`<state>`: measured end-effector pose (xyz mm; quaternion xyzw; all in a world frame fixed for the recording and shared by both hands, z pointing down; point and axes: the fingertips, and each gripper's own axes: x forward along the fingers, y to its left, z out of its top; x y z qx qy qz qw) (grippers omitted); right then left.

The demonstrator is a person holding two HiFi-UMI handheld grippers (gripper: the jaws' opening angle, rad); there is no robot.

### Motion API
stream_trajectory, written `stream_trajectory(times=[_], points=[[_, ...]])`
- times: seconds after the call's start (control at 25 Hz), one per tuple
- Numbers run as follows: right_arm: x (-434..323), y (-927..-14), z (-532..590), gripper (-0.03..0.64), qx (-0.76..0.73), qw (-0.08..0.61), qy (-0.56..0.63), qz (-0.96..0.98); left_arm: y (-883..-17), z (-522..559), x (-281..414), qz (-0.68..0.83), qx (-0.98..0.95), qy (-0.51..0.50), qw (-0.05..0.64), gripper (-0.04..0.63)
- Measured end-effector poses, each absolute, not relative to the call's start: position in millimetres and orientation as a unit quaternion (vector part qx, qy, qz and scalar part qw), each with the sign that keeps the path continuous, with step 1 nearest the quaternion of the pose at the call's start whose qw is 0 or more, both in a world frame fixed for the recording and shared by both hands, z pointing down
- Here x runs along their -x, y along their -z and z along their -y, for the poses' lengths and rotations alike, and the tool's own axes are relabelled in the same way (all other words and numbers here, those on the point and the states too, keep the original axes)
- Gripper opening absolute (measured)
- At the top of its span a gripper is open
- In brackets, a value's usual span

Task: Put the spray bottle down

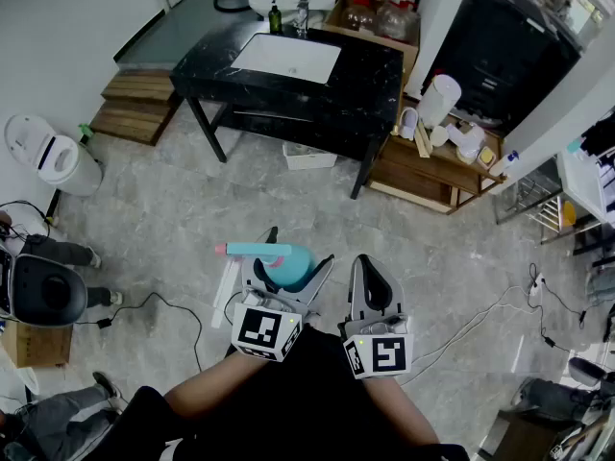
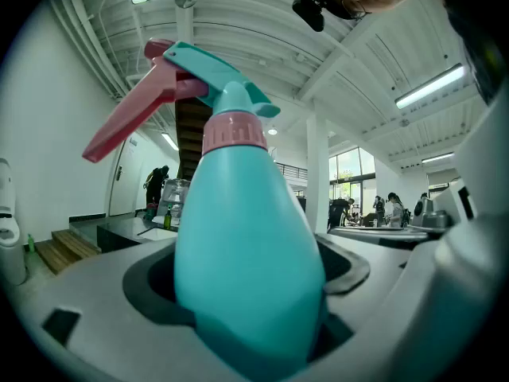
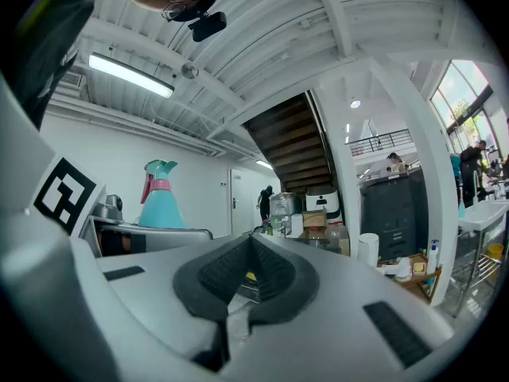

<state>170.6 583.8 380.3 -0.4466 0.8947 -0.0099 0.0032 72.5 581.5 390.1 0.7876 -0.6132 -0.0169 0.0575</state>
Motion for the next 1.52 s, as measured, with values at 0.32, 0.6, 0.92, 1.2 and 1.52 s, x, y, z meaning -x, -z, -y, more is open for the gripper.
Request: stream_trajectory(times=[0.32,0.6,0.92,1.2,1.52], points=[[-183,-380,-574,0.017,0.441,0.021,0.029,-0.897,-388,-563,-74,0.618,-0.784,0.016,0.051,0.446],[-211,-391,-555,0.017,0.469,0.022,0.042,-0.882,-393,-542,-85,0.612,-0.789,0.004,0.047,0.446],[-220,-379,-524,0.017,0.493,0.014,-0.003,-0.87,-390,-505,-85,0.609,-0.792,0.004,0.042,0.446],[-206,-383,-475,0.017,0.487,0.003,0.001,-0.873,-402,-452,-61,0.616,-0.786,0.001,0.054,0.446],[-180,-397,-353,0.018,0.483,-0.016,-0.005,-0.876,-430,-332,-26,0.609,-0.79,-0.013,0.067,0.446]])
